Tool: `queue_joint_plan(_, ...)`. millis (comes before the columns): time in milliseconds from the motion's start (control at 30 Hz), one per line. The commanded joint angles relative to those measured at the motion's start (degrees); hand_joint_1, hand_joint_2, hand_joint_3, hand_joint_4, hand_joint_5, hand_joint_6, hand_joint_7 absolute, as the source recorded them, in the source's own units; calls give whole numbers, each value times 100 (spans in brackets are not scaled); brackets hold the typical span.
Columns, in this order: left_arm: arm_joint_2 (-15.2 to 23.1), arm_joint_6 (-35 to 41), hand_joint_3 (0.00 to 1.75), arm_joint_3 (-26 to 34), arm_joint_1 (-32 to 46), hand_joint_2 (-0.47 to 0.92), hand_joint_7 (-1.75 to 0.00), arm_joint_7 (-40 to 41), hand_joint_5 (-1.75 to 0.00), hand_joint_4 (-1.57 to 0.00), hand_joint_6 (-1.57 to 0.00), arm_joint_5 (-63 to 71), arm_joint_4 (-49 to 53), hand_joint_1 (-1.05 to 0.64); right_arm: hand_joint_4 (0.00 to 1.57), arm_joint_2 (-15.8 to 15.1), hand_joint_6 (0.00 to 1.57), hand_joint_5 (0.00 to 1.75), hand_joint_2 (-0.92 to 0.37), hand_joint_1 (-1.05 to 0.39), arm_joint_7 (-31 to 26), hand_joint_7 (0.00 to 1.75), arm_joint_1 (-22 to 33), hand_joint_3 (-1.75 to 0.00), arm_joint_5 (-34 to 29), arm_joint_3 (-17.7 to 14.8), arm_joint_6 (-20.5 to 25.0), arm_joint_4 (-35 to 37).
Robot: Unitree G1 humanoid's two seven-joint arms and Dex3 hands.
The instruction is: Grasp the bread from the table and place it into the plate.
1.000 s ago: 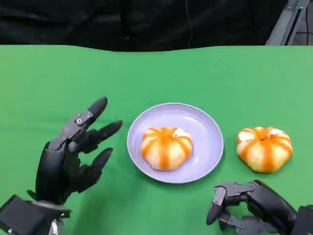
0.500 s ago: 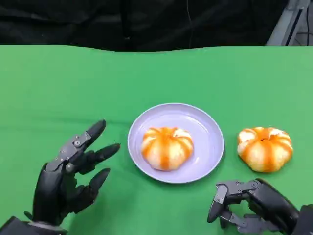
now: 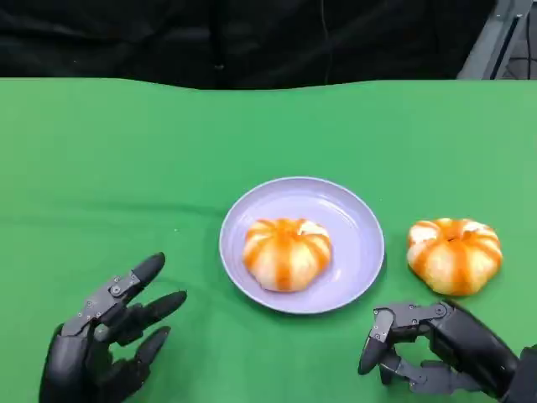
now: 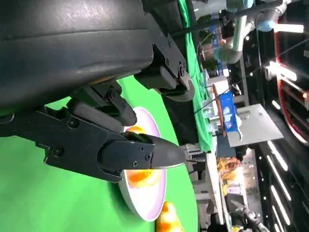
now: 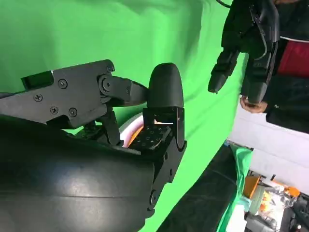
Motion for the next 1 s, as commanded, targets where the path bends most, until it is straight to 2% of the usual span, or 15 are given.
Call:
queue_joint_plan(33, 92, -43, 34, 104, -7, 92, -2, -198, -2, -85, -60, -180, 122, -54, 72, -121, 79, 161, -86, -10, -1, 115, 57, -58, 59, -54, 11, -66)
queue_joint_plan(167, 65, 203, 32, 155, -35, 92, -3, -485, 0, -82, -63, -384, 297, -53, 72, -169, 80, 161, -84, -11, 54, 112, 75, -61, 116, -103, 28, -51)
queue_joint_plan(200, 64, 210, 26, 160, -34, 92, -2, -520, 0, -82, -64, -392, 302, -41, 72, -168, 80, 161, -84, -11, 56, 111, 75, -61, 112, -106, 32, -51)
queue_joint_plan(267, 55, 221, 21, 175, -34, 92, -2, -567, 0, -82, -65, -403, 303, -32, 72, -167, 80, 161, -84, -11, 56, 111, 76, -61, 104, -107, 44, -60)
queue_joint_plan(300, 48, 225, 18, 184, -35, 92, -3, -581, 0, -82, -68, -404, 300, -21, 72, -166, 81, 161, -84, -10, 54, 110, 77, -61, 102, -106, 51, -66)
queue_joint_plan(367, 31, 208, 17, 200, -40, 92, -3, -539, 0, -82, -69, -344, 302, -15, 72, -154, 81, 161, -84, -10, 62, 110, 66, -62, 118, -105, 67, -54)
queue_joint_plan(433, 19, 177, 19, 205, -53, 92, -5, -460, -1, -83, -74, -247, 315, -1, 73, -135, 81, 161, -83, -11, 73, 110, 47, -62, 140, -105, 74, -22)
queue_joint_plan(700, 63, 36, 24, 216, -87, 92, -4, -194, 0, -84, -79, 132, 368, 6, 73, -116, 82, 160, -82, -9, 46, 109, 18, -64, 120, -101, 20, 8)
queue_joint_plan(800, 141, -266, 26, 205, -160, 92, -10, 41, -8, -105, -109, 474, 467, 4, 73, -110, 82, 160, -82, -8, 12, 110, 12, -65, 84, -94, 18, -12)
queue_joint_plan(833, 148, -342, 30, 202, -180, 91, -14, 66, -15, -114, -119, 515, 491, 4, 73, -109, 82, 160, -82, -9, 10, 110, 10, -65, 82, -93, 17, -11)
queue_joint_plan(867, 162, -415, 38, 192, -199, 88, -16, 75, -23, -116, -124, 550, 515, 4, 73, -111, 82, 160, -82, -9, 5, 110, 9, -65, 71, -90, 24, -16)
queue_joint_plan(900, 172, -469, 52, 183, -214, 82, -26, 85, -46, -113, -128, 576, 543, 4, 73, -113, 82, 160, -82, -9, 0, 110, 8, -66, 63, -88, 29, -20)
queue_joint_plan(933, 180, -500, 59, 168, -223, 79, -33, 81, -57, -109, -126, 592, 561, 4, 73, -106, 82, 160, -82, -9, 6, 110, 15, -66, 79, -88, 48, -32)
queue_joint_plan(967, 184, -519, 75, 156, -225, 70, -62, 84, -84, -103, -117, 607, 571, 5, 73, -101, 82, 160, -82, -9, 9, 110, 18, -66, 87, -88, 50, -37)
queue_joint_plan(1000, 187, -530, 87, 147, -227, 64, -83, 90, -100, -98, -109, 617, 580, 6, 73, -98, 82, 160, -82, -8, 11, 110, 20, -66, 94, -88, 49, -39)
